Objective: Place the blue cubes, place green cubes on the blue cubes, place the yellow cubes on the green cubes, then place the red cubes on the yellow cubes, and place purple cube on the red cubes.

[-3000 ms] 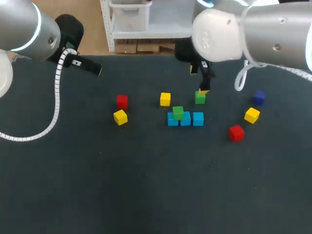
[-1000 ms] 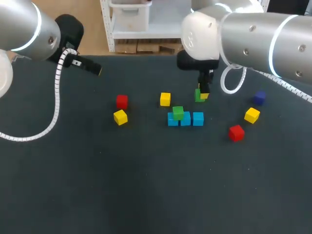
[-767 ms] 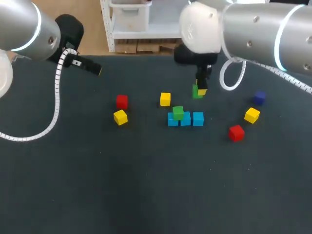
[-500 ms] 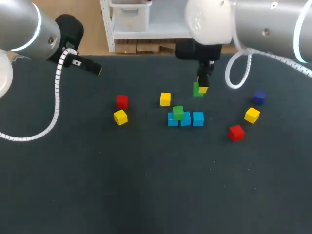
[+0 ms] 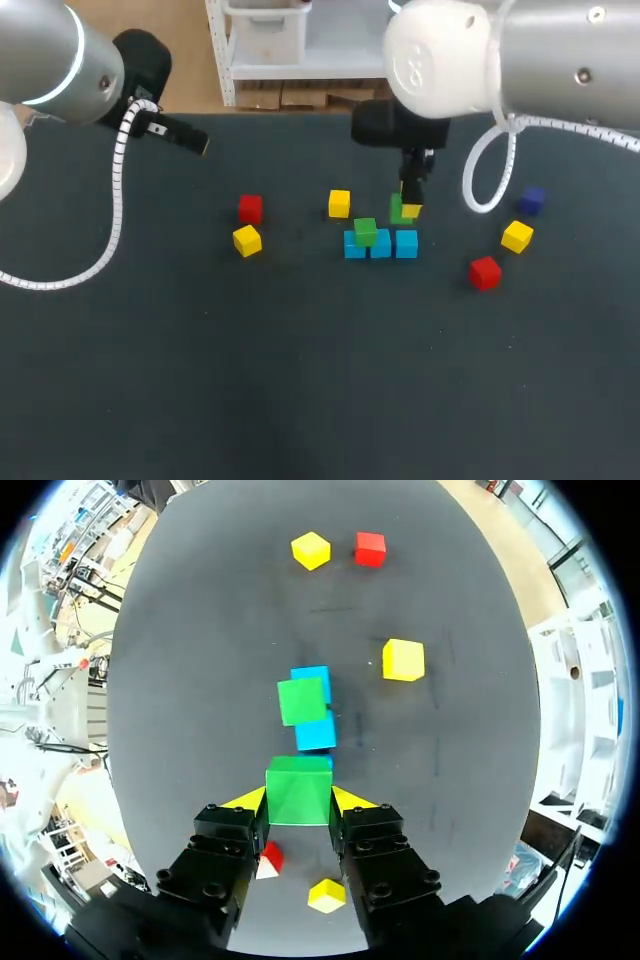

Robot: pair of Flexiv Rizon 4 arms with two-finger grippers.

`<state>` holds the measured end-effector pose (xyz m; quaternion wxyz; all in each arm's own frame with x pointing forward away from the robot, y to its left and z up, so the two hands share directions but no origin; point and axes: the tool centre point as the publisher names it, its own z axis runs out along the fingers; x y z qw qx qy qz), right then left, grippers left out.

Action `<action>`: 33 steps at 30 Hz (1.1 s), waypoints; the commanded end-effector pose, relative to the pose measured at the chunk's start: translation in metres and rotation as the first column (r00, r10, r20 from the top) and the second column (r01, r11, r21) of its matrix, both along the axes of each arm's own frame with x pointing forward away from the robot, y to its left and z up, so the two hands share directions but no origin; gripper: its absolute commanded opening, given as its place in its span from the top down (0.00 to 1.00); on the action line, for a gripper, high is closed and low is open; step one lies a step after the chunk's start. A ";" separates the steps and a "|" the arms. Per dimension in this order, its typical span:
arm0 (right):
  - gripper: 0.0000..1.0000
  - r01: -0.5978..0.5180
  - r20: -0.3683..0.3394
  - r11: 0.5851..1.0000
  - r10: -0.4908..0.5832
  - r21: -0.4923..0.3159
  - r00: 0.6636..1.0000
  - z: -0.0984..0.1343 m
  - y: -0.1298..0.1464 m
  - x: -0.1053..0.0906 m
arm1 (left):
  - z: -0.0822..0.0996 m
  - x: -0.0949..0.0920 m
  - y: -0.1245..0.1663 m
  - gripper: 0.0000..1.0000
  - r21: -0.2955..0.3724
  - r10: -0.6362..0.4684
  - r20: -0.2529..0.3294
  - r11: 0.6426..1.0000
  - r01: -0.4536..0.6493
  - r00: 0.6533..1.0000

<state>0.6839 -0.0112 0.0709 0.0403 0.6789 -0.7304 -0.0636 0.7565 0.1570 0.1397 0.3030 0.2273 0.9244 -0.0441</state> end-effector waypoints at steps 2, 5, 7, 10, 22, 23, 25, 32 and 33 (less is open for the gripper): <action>1.00 0.012 0.140 1.000 -0.011 -0.009 0.990 -0.003 -0.002 -0.014 | 0.000 0.000 0.000 0.00 0.000 0.000 0.000 1.000 0.000 1.000; 1.00 0.011 0.134 1.000 -0.010 -0.011 0.991 -0.008 -0.003 -0.016 | 0.000 0.000 0.000 0.00 0.000 0.000 0.000 1.000 0.000 1.000; 1.00 0.006 0.130 1.000 -0.004 -0.018 0.991 -0.009 -0.004 -0.016 | 0.000 0.000 0.000 0.00 0.000 0.000 0.000 1.000 0.000 1.000; 1.00 0.002 0.125 1.000 0.001 -0.030 0.992 -0.013 -0.007 -0.016 | 0.000 0.000 0.000 0.00 0.000 0.000 0.000 1.000 0.000 1.000; 1.00 -0.039 0.128 0.999 0.043 -0.032 0.991 -0.018 -0.003 -0.006 | 0.000 0.000 0.000 0.00 0.000 0.000 0.000 1.000 0.000 1.000; 1.00 -0.045 0.129 0.998 0.049 -0.033 0.990 -0.019 -0.003 -0.005 | 0.000 0.000 0.000 0.00 0.000 0.000 0.000 1.000 0.000 1.000; 1.00 -0.057 0.128 0.998 0.060 -0.032 0.990 -0.020 -0.002 -0.003 | 0.000 0.000 0.000 0.00 0.000 0.000 0.000 1.000 0.000 1.000; 1.00 -0.071 0.118 0.997 0.074 -0.035 0.990 -0.024 0.000 0.000 | 0.000 0.000 0.000 0.00 0.000 0.000 0.000 1.000 0.000 1.000; 1.00 -0.072 0.115 0.997 0.076 -0.035 0.990 -0.025 0.000 0.001 | 0.000 0.000 0.000 0.00 0.000 0.000 0.000 1.000 0.000 1.000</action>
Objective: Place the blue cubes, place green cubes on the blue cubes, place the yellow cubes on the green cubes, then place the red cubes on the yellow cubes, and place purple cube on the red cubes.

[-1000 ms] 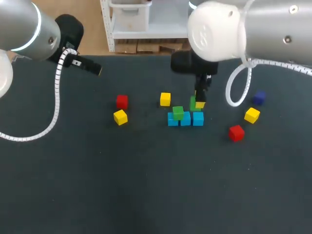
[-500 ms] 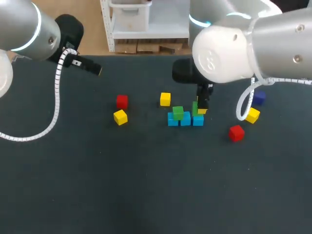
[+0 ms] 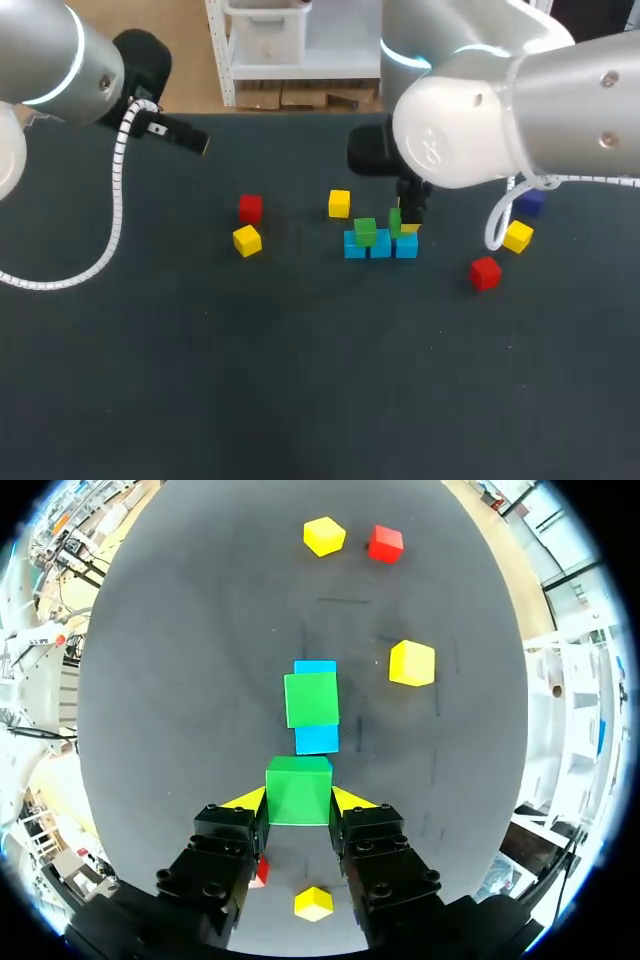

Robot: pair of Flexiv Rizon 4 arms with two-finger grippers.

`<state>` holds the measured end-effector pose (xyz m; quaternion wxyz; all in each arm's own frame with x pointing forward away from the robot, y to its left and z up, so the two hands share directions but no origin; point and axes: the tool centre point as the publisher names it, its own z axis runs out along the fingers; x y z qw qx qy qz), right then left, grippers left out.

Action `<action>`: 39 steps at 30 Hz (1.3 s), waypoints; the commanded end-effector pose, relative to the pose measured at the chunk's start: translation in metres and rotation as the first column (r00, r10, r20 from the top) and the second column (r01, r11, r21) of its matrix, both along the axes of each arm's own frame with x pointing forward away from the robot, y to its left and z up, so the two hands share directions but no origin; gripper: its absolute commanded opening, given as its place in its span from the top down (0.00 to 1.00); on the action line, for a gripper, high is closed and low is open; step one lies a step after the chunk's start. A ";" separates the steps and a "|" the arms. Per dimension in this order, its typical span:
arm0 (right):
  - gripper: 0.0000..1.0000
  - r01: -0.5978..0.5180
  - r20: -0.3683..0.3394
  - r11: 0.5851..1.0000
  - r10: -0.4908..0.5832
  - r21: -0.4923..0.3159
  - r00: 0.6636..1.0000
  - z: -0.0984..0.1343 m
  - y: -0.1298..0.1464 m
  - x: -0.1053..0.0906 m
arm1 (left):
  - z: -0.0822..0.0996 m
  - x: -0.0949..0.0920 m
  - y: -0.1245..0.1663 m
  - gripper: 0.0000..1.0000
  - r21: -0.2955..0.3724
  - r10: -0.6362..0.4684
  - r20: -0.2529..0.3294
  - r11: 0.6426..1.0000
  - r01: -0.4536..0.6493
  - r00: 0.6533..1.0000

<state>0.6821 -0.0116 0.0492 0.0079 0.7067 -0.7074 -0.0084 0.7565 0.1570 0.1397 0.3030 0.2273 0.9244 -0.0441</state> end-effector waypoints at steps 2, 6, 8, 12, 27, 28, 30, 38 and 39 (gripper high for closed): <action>1.00 -0.003 -0.012 1.000 0.003 -0.002 1.000 -0.005 0.001 0.002 | 0.000 0.000 0.000 0.00 0.000 0.000 0.000 1.000 0.000 1.000; 1.00 -0.003 -0.018 1.000 0.003 -0.005 1.000 -0.008 0.001 0.003 | 0.000 0.000 0.000 0.00 0.000 0.000 0.000 1.000 0.000 1.000; 1.00 -0.003 -0.021 1.000 0.003 -0.008 1.000 -0.010 0.001 0.004 | 0.000 0.000 0.000 0.00 0.000 0.000 0.000 1.000 0.000 1.000; 1.00 -0.004 -0.025 1.000 0.004 -0.012 1.000 -0.010 0.002 0.005 | 0.000 0.000 0.000 0.00 0.000 0.000 0.000 1.000 0.000 1.000; 1.00 -0.007 -0.029 1.000 0.007 -0.012 1.000 -0.011 0.004 -0.004 | 0.000 0.000 0.000 0.00 0.000 0.000 0.000 1.000 0.000 1.000; 1.00 -0.006 -0.030 1.000 0.006 -0.012 1.000 -0.011 0.003 -0.005 | 0.000 0.000 0.000 0.00 0.000 0.000 0.000 1.000 0.000 1.000; 1.00 -0.004 -0.030 1.000 0.004 -0.012 1.000 -0.011 0.003 -0.007 | 0.000 0.000 0.000 0.00 0.000 0.000 0.000 1.000 0.000 1.000; 1.00 0.001 -0.033 1.000 -0.001 -0.011 0.999 -0.013 0.002 -0.009 | 0.000 0.000 0.000 0.00 0.000 0.000 0.000 1.000 0.000 1.000; 1.00 0.001 -0.033 1.000 -0.001 -0.011 0.999 -0.013 0.002 -0.009 | 0.000 0.000 0.000 0.00 0.000 0.000 0.000 1.000 0.000 1.000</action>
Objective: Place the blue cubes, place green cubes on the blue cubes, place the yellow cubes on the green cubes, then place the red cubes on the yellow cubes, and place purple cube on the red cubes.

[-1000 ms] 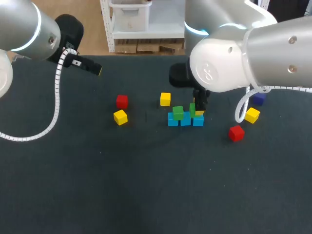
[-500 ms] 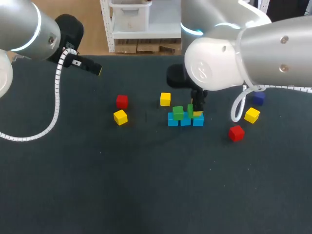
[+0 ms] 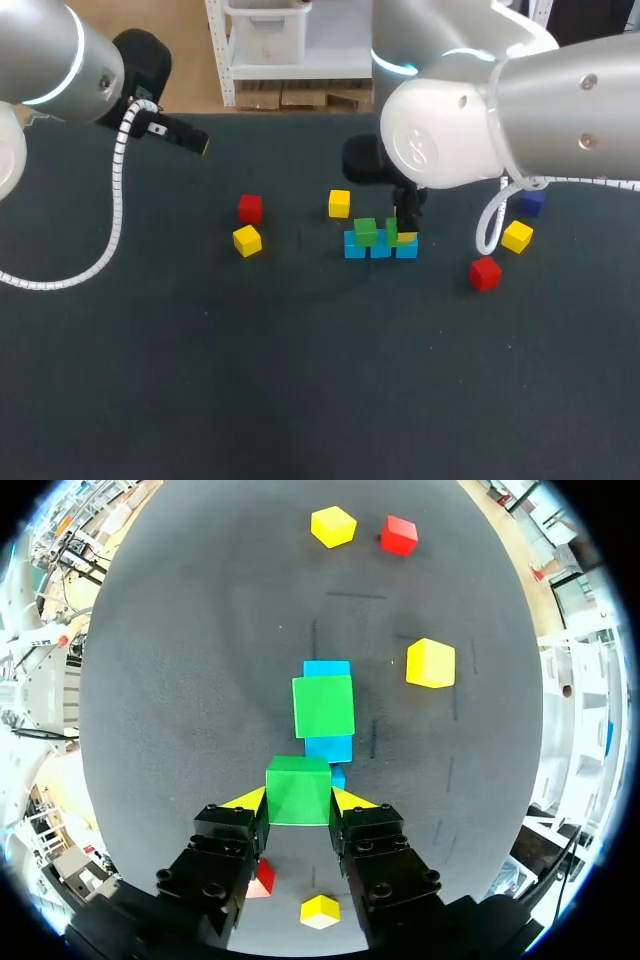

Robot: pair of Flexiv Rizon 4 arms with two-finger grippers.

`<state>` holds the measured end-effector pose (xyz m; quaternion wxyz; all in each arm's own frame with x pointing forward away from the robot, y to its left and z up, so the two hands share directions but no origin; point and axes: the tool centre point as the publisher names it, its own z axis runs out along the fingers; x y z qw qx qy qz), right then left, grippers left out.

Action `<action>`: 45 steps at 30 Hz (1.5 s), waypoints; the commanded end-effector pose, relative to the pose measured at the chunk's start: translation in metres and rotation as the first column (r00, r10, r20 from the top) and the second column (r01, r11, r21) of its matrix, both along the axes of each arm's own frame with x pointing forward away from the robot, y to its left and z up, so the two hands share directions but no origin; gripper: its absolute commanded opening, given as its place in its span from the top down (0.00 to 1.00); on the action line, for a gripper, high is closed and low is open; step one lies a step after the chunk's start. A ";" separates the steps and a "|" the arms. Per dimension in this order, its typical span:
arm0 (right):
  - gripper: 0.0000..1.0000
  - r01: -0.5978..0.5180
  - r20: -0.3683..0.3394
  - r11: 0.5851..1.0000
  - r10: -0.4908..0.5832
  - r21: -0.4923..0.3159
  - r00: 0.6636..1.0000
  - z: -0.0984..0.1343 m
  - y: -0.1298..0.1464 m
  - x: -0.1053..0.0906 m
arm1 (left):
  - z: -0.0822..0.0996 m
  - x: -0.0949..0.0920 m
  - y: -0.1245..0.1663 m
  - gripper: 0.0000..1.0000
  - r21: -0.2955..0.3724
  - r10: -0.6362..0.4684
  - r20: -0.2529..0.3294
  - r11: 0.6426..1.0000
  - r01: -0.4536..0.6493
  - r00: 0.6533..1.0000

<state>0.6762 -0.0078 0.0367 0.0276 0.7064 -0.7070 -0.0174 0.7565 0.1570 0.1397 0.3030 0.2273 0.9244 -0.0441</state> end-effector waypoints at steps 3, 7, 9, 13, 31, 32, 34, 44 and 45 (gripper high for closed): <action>1.00 0.002 0.007 1.000 -0.002 0.004 1.000 -0.002 -0.002 -0.002 | 0.000 0.000 0.000 0.00 0.000 0.000 0.000 1.000 0.000 1.000; 1.00 0.002 0.007 1.000 -0.002 0.004 1.000 -0.002 -0.001 -0.001 | 0.000 0.000 0.000 0.00 0.000 0.000 0.000 1.000 0.000 1.000; 1.00 0.002 0.008 1.000 -0.002 0.004 1.000 -0.002 -0.001 0.000 | 0.000 0.000 0.000 0.00 0.000 0.000 0.000 1.000 0.000 1.000; 1.00 0.005 0.011 1.000 -0.005 0.008 1.000 -0.002 -0.001 0.001 | 0.000 0.000 0.000 0.00 0.000 0.000 0.000 1.000 0.000 1.000; 1.00 0.013 0.010 1.000 -0.013 0.013 1.000 -0.004 -0.005 0.002 | 0.000 0.000 0.000 0.00 0.000 0.000 0.000 1.000 0.000 1.000; 1.00 0.013 0.009 1.000 -0.013 0.013 1.000 -0.005 -0.005 0.002 | 0.000 0.000 0.000 0.00 0.000 0.000 0.000 1.000 0.000 1.000; 1.00 0.014 0.009 1.000 -0.014 0.014 1.000 -0.005 -0.005 0.002 | 0.000 0.000 0.000 0.00 0.000 0.000 0.000 1.000 0.000 1.000; 1.00 0.014 0.013 1.000 -0.014 0.018 1.000 -0.005 -0.004 0.003 | 0.000 0.000 0.000 0.00 0.000 0.000 0.000 1.000 0.000 1.000; 1.00 0.013 0.013 1.000 -0.014 0.018 1.000 -0.005 -0.004 0.003 | 0.000 0.000 0.000 0.00 0.000 0.000 0.000 1.000 0.000 1.000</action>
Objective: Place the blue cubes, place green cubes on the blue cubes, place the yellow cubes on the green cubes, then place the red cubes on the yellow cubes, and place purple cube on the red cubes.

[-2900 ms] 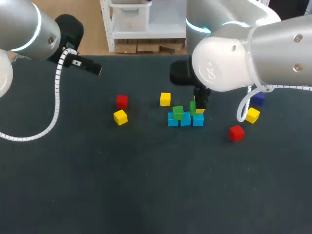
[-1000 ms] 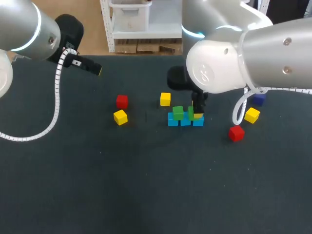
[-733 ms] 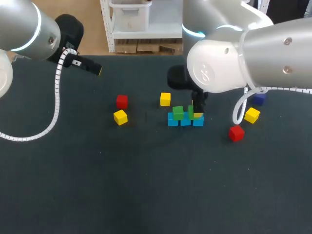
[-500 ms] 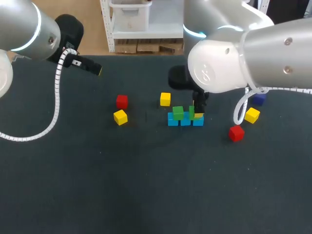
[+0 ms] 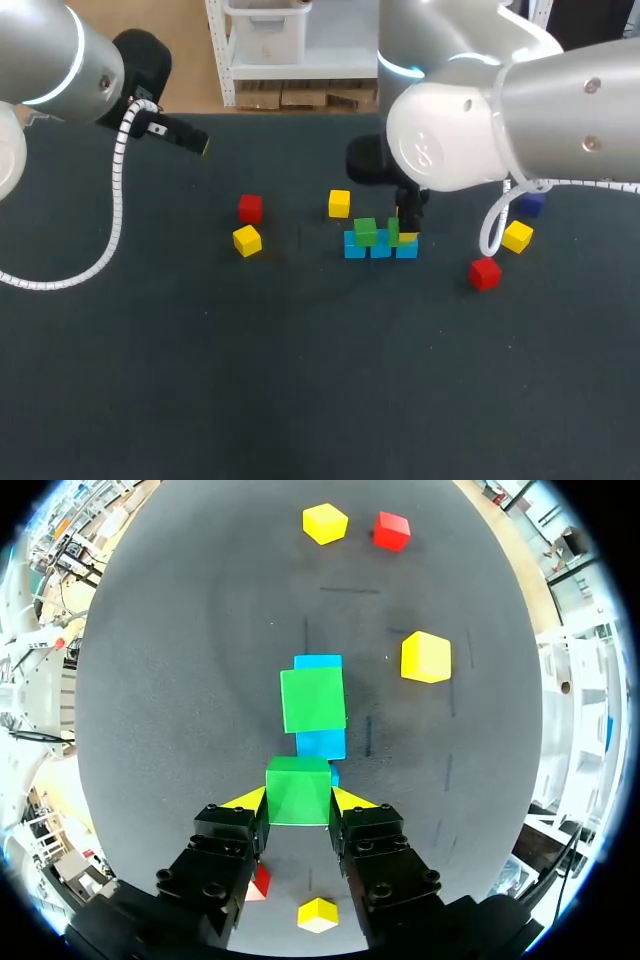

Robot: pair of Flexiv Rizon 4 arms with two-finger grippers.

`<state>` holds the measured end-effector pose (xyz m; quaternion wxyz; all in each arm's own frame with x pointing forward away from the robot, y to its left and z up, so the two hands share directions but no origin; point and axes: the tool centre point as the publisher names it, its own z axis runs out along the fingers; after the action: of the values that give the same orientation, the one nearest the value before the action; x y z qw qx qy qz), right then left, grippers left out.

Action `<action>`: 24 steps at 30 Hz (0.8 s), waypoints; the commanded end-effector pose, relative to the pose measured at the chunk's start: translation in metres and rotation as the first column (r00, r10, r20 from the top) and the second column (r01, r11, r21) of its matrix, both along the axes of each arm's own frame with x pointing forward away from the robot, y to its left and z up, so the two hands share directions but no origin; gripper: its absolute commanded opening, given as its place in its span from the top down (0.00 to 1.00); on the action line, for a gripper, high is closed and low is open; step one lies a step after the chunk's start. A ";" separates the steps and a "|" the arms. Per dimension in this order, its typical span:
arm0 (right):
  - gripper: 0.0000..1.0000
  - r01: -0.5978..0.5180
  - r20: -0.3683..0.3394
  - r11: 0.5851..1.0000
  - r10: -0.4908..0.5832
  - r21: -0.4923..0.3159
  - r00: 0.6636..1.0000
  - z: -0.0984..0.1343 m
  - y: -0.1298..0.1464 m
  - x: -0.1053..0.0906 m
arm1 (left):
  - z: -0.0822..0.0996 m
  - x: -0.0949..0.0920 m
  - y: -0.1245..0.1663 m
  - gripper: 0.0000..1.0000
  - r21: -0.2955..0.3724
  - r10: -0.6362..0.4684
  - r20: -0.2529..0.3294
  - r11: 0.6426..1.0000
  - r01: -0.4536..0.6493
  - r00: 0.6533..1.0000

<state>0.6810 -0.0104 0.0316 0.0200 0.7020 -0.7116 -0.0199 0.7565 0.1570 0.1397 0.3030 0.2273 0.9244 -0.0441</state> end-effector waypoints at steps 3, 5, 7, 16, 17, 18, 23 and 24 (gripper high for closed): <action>1.00 0.000 0.005 1.000 0.000 0.002 1.000 0.000 -0.001 -0.002 | 0.000 0.000 0.000 0.00 0.000 0.000 0.000 1.000 0.000 1.000; 0.99 -0.001 0.004 1.000 0.001 0.001 1.000 0.000 -0.001 -0.002 | 0.000 0.000 0.000 0.00 0.000 0.000 0.000 1.000 0.000 1.000; 0.98 -0.002 0.005 1.000 0.002 0.001 1.000 0.000 0.000 -0.002 | 0.000 0.000 0.000 0.00 0.000 0.000 0.000 1.000 0.000 1.000; 0.90 -0.003 0.009 1.000 0.003 0.000 1.000 0.000 0.000 -0.003 | 0.000 0.000 0.000 0.00 0.000 0.000 0.000 1.000 0.000 1.000; 0.89 -0.003 0.009 1.000 0.003 0.001 1.000 0.000 0.000 -0.003 | 0.000 0.000 0.000 0.00 0.000 0.000 0.000 1.000 0.000 1.000; 0.87 -0.004 0.010 1.000 0.004 0.003 1.000 -0.001 0.001 -0.003 | 0.000 0.000 0.000 0.00 0.000 0.000 0.000 1.000 0.000 1.000; 0.70 -0.004 0.015 1.000 0.004 0.005 1.000 -0.001 0.001 -0.003 | 0.000 0.000 0.000 0.00 0.000 0.000 0.000 1.000 0.000 1.000; 0.71 -0.004 0.015 1.000 0.004 0.004 1.000 -0.001 0.001 -0.003 | 0.000 0.000 0.000 0.00 0.000 0.000 0.000 1.000 0.000 1.000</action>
<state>0.6806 -0.0077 0.0309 0.0172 0.7040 -0.7098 -0.0181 0.7565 0.1570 0.1397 0.3030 0.2273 0.9244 -0.0441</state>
